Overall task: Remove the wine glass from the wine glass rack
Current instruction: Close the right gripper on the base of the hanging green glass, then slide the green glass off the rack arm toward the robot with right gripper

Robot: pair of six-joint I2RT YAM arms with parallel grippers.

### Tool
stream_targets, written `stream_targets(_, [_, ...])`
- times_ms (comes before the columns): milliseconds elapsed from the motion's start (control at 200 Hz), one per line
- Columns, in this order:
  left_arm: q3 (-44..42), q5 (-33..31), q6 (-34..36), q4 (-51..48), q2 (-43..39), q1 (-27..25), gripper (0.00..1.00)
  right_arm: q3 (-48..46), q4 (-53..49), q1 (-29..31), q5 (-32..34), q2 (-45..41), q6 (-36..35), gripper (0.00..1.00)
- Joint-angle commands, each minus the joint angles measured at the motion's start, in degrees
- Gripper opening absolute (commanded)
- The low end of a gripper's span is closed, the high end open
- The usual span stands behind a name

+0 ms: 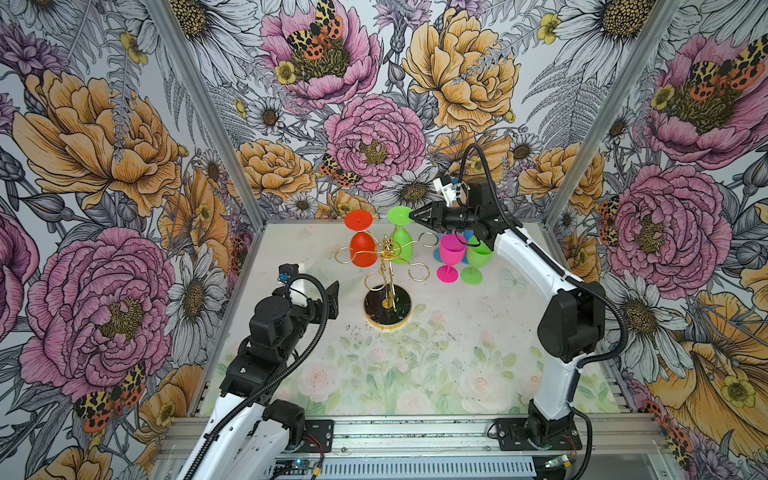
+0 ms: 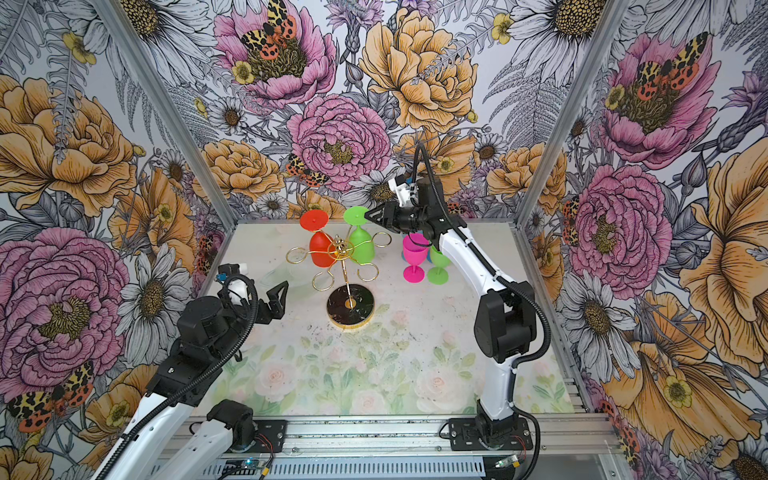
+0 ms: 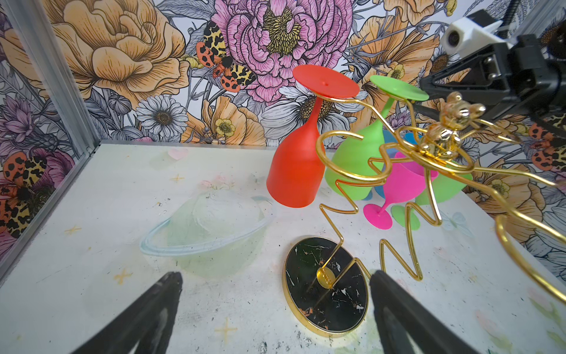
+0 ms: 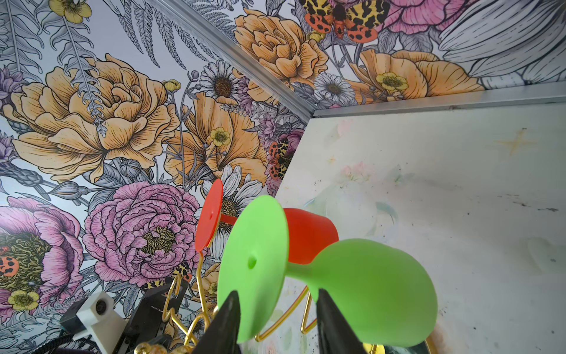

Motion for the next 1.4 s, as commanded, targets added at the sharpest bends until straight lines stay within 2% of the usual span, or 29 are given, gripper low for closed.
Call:
stream_targets(0, [-0.8,1.1,-0.5,1.0,-0.6,0.5,0.97,2.3,2.7,0.5,-1.1,1.3,1.0,0.37])
stream_targets(350, [-0.8,1.1,-0.4,1.0,-0.7,0.6,0.97,3.0,4.2,0.6,-2.2,2.5,2.8,0.29])
stream_targets(575, [-0.8,1.3,-0.4,1.0,-0.6,0.7,0.97,3.3,4.3,0.6,-2.6,2.0,3.1,0.16])
stream_targets(901, [-0.7,1.6,-0.5,1.1,-0.3,1.0,0.97,3.3,4.6,0.9,-3.9,0.5,3.8,0.05])
stream_targets(1116, [-0.8,1.8,-0.7,1.2,-0.3,1.2,0.97,3.5,4.8,1.2,-5.4,0.0,4.3,0.00])
stream_targets(1391, [-0.8,1.9,-0.6,1.3,-0.3,1.4,0.97,2.5,4.8,1.5,-6.4,-1.6,4.2,0.00])
